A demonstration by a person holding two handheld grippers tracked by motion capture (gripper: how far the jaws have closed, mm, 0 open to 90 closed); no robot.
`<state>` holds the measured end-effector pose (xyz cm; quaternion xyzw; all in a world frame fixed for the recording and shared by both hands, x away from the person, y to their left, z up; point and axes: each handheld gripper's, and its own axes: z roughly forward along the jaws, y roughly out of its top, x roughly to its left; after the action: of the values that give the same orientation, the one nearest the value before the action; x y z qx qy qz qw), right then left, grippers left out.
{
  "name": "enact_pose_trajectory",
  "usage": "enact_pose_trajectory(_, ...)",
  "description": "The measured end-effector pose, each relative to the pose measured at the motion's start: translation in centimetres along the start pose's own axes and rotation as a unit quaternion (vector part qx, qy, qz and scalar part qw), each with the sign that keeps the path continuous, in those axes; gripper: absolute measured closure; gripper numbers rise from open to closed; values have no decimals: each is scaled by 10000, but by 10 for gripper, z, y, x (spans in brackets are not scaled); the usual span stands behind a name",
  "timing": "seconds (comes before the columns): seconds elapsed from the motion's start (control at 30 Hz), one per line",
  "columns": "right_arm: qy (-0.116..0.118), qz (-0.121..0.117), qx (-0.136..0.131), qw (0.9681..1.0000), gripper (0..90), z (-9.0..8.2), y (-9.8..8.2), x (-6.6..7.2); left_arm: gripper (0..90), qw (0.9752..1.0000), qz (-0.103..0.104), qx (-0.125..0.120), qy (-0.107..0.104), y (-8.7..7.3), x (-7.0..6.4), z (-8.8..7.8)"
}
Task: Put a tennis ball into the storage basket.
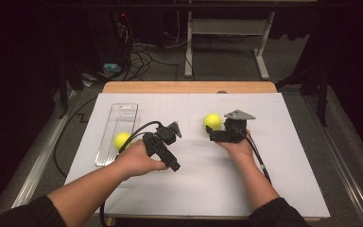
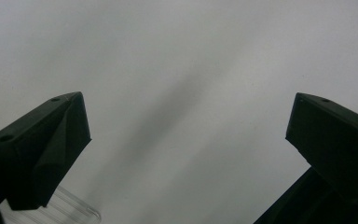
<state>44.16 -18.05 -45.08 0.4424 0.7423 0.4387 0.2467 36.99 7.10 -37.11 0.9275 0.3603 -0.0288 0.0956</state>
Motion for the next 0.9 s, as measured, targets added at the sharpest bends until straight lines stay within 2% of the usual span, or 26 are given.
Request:
enact_pose_trajectory(0.23, 6, 113, 238, 9997, 77, 18, 6, -4, 5, 10000, 24, 8, -21, -3, 0, -1)
enact_pose_trajectory(0.43, -11, 79, 459, 9989, 195, 28, 3, -4, 5, 10000, 44, -1, -19, -3, 1, -3)
enact_pose_trajectory(0.53, 30, 102, 569, 9983, 226, 31, 0, -4, 5, 10000, 41, -11, -16, -4, 1, -3)
enact_pose_trajectory(0.57, 70, 96, 572, 9983, 253, 31, 0, -3, 5, 10000, 43, -22, -23, -4, 1, -3)
enact_pose_trajectory(0.67, -31, -93, 547, 9985, 263, 31, 0, 1, 5, 10000, 37, -43, -37, -3, 0, -3)
enact_pose_trajectory(0.73, -19, -138, 500, 9987, 265, 28, 1, 4, 5, 10000, 34, -52, -60, -3, 0, -3)
enact_pose_trajectory(0.9, 127, -378, 167, 9991, 265, 5, 8, 15, 5, 10000, -13, -69, -45, -3, 2, -4)
